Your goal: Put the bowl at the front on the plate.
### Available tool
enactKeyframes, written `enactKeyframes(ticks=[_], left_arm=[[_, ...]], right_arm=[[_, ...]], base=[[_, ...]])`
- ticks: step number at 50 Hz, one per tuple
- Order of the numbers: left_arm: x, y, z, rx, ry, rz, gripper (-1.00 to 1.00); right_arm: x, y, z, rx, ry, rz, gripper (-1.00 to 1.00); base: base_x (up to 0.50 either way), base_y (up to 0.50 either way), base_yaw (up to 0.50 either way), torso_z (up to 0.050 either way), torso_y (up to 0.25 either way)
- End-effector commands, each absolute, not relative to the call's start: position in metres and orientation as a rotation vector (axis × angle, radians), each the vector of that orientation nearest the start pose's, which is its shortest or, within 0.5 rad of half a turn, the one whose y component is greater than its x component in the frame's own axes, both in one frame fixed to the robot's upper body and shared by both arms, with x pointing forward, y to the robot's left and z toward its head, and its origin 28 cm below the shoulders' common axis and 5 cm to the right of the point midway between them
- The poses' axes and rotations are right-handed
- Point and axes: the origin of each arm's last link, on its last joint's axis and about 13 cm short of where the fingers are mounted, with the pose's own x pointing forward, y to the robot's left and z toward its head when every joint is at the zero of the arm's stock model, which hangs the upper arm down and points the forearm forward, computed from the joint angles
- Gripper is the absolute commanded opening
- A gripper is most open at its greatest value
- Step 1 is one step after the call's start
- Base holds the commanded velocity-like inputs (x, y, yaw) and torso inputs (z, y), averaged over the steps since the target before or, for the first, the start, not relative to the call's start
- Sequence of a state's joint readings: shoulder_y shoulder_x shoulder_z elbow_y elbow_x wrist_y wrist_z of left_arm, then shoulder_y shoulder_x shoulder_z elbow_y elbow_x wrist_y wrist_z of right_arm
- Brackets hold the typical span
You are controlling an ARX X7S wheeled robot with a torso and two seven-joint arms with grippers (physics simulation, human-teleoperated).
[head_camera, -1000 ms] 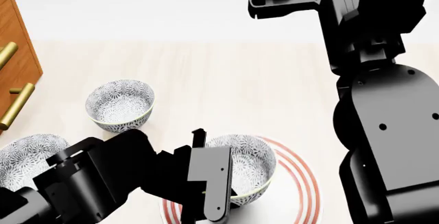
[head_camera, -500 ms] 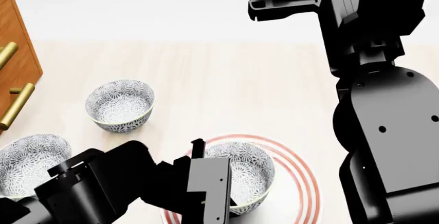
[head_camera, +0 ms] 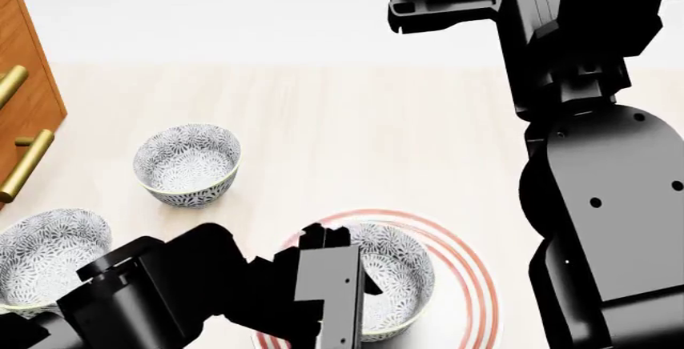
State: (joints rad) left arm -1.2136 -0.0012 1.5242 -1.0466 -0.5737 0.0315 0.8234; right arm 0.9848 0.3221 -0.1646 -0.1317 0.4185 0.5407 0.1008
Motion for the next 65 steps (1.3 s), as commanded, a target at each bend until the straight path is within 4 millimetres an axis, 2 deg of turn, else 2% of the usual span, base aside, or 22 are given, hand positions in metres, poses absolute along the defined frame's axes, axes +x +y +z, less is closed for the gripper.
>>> enactKeyframes(ticks=[1, 7, 10, 14, 22, 26, 30, 32, 38, 47, 56, 65], left_arm=[[0.398, 0.124, 0.125, 0.698, 0.38, -1.472, 1.0], [0.398, 0.114, 0.138, 0.535, 0.337, -1.569, 1.0], [0.399, 0.111, 0.144, 0.509, 0.32, -1.572, 1.0], [0.4, 0.108, 0.156, 0.386, 0.287, -1.588, 1.0], [0.398, 0.11, 0.175, 0.36, 0.137, -1.539, 1.0], [0.403, 0.115, 0.186, 0.297, 0.043, -1.437, 1.0], [0.409, 0.122, 0.19, 0.301, 0.019, -1.353, 1.0], [0.415, 0.128, 0.194, 0.255, 0.028, -1.254, 1.0], [0.428, 0.146, 0.197, 0.242, -0.019, -1.02, 1.0], [0.433, 0.175, 0.193, 0.174, -0.002, -0.729, 1.0], [0.418, 0.186, 0.195, 0.145, 0.001, -0.575, 1.0], [0.401, 0.189, 0.201, 0.108, -0.107, -0.545, 1.0]], right_arm=[[0.331, -0.131, 0.288, -0.042, -0.509, 0.119, 1.0], [0.331, -0.131, 0.288, -0.047, -0.511, 0.117, 1.0], [0.331, -0.13, 0.289, -0.049, -0.511, 0.116, 1.0], [0.331, -0.131, 0.288, -0.056, -0.515, 0.113, 1.0], [0.331, -0.133, 0.286, -0.053, -0.51, 0.108, 1.0], [0.328, -0.134, 0.287, -0.054, -0.515, 0.114, 1.0], [0.327, -0.133, 0.287, -0.059, -0.521, 0.123, 1.0], [0.327, -0.133, 0.285, -0.059, -0.519, 0.131, 1.0], [0.327, -0.134, 0.282, -0.043, -0.518, 0.137, 1.0], [0.326, -0.137, 0.278, -0.026, -0.519, 0.13, 1.0], [0.326, -0.139, 0.27, -0.016, -0.517, 0.13, 1.0], [0.324, -0.14, 0.267, 0.003, -0.519, 0.137, 1.0]], base=[[0.0, 0.0, 0.0, 0.0, 0.0], [0.0, 0.0, 0.0, 0.0, 0.0], [0.0, 0.0, 0.0, 0.0, 0.0], [0.0, 0.0, 0.0, 0.0, 0.0], [0.0, 0.0, 0.0, 0.0, 0.0], [0.0, 0.0, 0.0, 0.0, 0.0], [0.0, 0.0, 0.0, 0.0, 0.0], [0.0, 0.0, 0.0, 0.0, 0.0], [0.0, 0.0, 0.0, 0.0, 0.0], [0.0, 0.0, 0.0, 0.0, 0.0], [0.0, 0.0, 0.0, 0.0, 0.0], [0.0, 0.0, 0.0, 0.0, 0.0]])
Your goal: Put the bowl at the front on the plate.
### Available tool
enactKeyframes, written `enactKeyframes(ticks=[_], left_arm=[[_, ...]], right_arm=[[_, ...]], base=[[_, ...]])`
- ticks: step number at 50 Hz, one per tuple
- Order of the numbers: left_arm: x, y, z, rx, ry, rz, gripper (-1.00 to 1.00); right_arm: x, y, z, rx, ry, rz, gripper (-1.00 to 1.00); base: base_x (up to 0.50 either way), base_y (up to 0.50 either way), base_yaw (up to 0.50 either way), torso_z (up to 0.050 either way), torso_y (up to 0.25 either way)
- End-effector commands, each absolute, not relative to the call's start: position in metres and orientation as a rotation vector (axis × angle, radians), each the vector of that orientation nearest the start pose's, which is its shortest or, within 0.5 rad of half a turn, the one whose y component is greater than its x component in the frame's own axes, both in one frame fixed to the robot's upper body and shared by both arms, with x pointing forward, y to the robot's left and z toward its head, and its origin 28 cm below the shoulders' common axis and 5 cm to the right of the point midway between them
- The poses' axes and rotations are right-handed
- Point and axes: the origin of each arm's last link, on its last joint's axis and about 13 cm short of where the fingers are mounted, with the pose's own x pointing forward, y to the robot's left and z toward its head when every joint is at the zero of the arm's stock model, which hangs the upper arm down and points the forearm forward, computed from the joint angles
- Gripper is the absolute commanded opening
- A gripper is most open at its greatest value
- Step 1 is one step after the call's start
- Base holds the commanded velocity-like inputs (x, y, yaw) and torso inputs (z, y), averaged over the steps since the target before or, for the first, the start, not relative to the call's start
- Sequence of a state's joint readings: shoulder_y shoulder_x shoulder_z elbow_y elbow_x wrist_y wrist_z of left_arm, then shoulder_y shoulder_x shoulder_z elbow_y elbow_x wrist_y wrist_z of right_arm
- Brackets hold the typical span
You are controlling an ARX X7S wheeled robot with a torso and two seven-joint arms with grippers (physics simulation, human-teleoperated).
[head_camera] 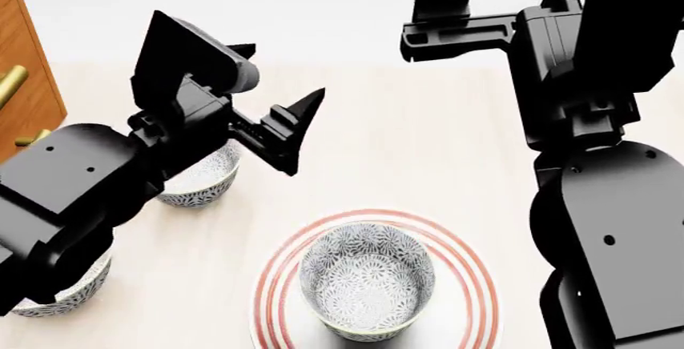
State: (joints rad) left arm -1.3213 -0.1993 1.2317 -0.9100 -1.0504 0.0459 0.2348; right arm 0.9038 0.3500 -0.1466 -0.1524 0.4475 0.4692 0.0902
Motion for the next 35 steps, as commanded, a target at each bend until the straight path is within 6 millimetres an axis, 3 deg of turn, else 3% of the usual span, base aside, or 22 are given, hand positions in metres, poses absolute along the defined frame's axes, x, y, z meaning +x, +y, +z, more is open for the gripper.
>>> enactKeyframes(ticks=[1, 35], left_arm=[[0.398, 0.189, 0.202, 0.1, -0.121, -0.529, 1.0], [0.32, 0.183, 0.226, 0.114, -0.364, -0.54, 1.0]], right_arm=[[0.325, -0.14, 0.265, -0.002, -0.518, 0.139, 1.0], [0.321, -0.141, 0.254, -0.023, -0.506, 0.207, 1.0]], base=[[0.0, 0.0, 0.0, 0.0, 0.0], [0.0, 0.0, 0.0, 0.0, 0.0]])
